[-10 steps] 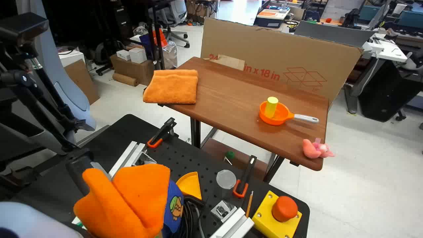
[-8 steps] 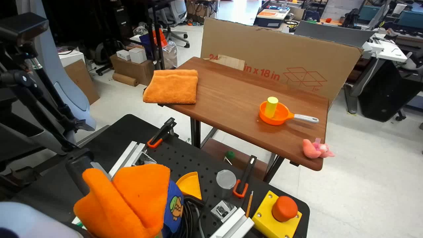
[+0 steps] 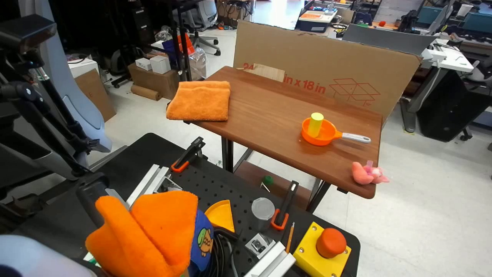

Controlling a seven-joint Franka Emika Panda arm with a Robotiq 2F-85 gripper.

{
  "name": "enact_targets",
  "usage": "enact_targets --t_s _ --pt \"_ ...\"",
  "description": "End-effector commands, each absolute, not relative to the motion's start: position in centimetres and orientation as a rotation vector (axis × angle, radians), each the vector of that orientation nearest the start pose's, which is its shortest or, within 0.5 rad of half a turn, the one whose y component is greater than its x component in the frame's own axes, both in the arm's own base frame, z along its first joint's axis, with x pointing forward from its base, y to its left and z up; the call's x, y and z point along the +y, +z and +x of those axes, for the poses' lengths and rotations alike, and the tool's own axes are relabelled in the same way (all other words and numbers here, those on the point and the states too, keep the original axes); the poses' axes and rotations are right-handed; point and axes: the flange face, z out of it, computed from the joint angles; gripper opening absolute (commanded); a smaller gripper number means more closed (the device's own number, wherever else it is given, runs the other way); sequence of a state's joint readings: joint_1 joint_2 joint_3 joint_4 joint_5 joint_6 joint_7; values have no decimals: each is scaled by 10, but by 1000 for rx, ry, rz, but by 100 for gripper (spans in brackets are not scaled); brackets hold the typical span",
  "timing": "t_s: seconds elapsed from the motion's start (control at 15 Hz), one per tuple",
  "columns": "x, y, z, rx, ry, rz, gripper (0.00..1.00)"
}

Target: Move the pink bunny to the left

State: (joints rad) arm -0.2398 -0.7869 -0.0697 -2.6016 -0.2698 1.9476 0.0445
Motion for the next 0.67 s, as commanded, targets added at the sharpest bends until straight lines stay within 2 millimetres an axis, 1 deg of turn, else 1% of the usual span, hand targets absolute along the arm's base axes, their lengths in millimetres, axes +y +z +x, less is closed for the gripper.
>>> enact_targets --t_s 0.0,0.13,0.27,0.33,0.47,0.6 --pt "-125 494 342 552 -157 -3284 100" --pt "-133 471 370 650 -144 -3264 100" --pt "-140 440 392 805 -58 -3248 100" --pt "-146 424 402 893 -8 -3255 100" --pt "-161 391 424 1077 42 -3197 100" --pt "-175 363 449 1225 86 -3128 100"
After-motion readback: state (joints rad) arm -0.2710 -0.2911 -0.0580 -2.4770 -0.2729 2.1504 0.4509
